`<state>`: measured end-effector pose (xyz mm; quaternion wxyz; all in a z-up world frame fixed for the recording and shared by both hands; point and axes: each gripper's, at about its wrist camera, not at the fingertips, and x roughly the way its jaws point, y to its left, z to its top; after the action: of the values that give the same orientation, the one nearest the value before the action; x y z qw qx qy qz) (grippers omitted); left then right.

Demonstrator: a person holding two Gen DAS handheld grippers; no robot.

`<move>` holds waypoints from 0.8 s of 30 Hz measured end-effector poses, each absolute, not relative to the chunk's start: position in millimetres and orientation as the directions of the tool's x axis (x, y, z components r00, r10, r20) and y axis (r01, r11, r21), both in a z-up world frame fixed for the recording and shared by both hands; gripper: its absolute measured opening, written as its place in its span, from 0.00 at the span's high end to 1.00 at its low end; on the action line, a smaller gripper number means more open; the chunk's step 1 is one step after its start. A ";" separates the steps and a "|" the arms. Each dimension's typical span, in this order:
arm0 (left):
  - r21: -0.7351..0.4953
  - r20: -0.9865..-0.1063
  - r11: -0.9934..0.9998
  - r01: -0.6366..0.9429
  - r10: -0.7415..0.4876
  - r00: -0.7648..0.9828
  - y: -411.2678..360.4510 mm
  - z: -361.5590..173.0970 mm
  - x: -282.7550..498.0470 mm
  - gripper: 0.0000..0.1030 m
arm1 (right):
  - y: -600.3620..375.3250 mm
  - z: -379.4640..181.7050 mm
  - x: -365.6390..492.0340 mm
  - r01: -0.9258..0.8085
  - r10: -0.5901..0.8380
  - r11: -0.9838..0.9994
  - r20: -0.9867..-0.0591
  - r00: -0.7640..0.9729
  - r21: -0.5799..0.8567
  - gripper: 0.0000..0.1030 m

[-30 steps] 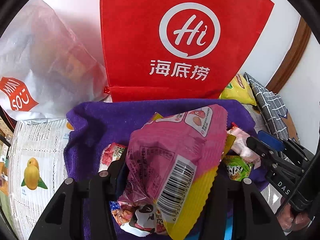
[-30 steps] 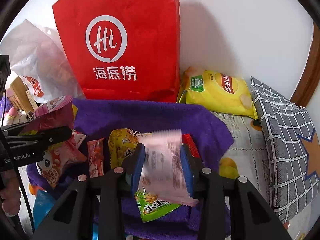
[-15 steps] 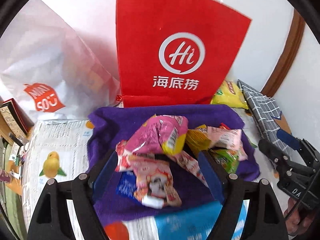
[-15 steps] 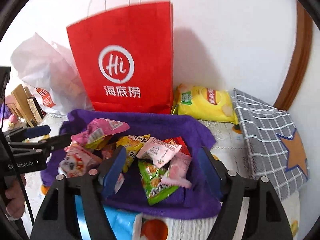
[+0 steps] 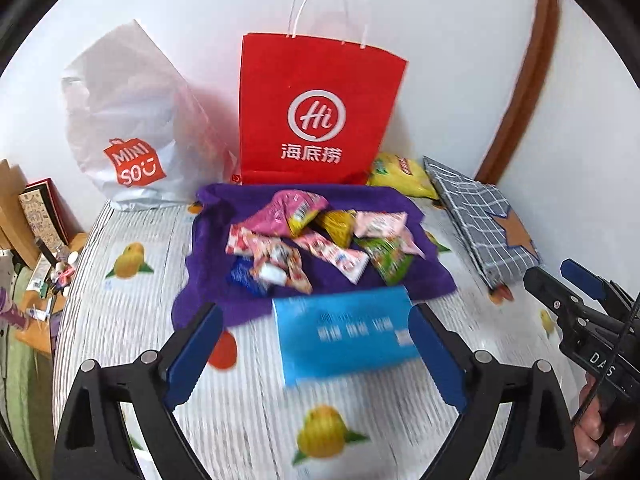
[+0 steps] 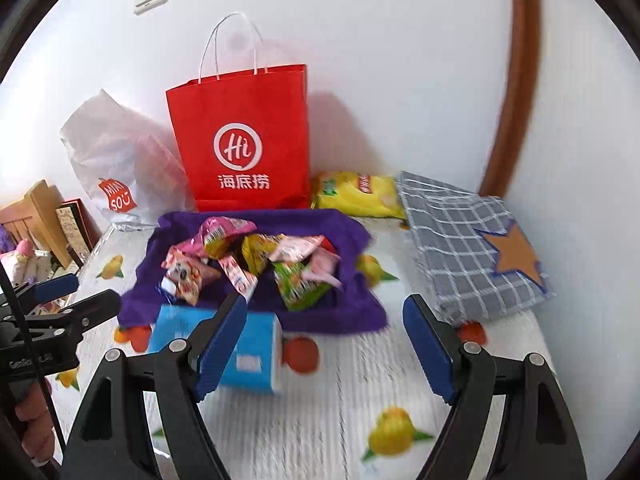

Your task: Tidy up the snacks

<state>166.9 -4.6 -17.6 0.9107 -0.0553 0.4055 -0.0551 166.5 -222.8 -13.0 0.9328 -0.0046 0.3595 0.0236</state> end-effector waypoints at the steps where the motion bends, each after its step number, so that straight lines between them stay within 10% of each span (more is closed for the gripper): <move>1: -0.144 -0.730 0.988 0.056 -0.145 0.668 -6.0 -16.8 157.9 0.08 | -225.8 -12.7 157.0 -0.041 0.040 0.999 -0.672 0.739 0.014 0.18; 24: -0.073 -0.638 0.996 0.040 -0.078 0.766 -20.4 11.5 43.0 0.00 | -260.5 7.2 33.2 0.013 0.032 0.998 -0.602 0.798 0.069 0.00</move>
<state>43.0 -20.4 11.5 0.9392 -0.0277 0.3408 -0.0315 33.2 -260.5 7.2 0.9474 0.0347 0.3180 0.0050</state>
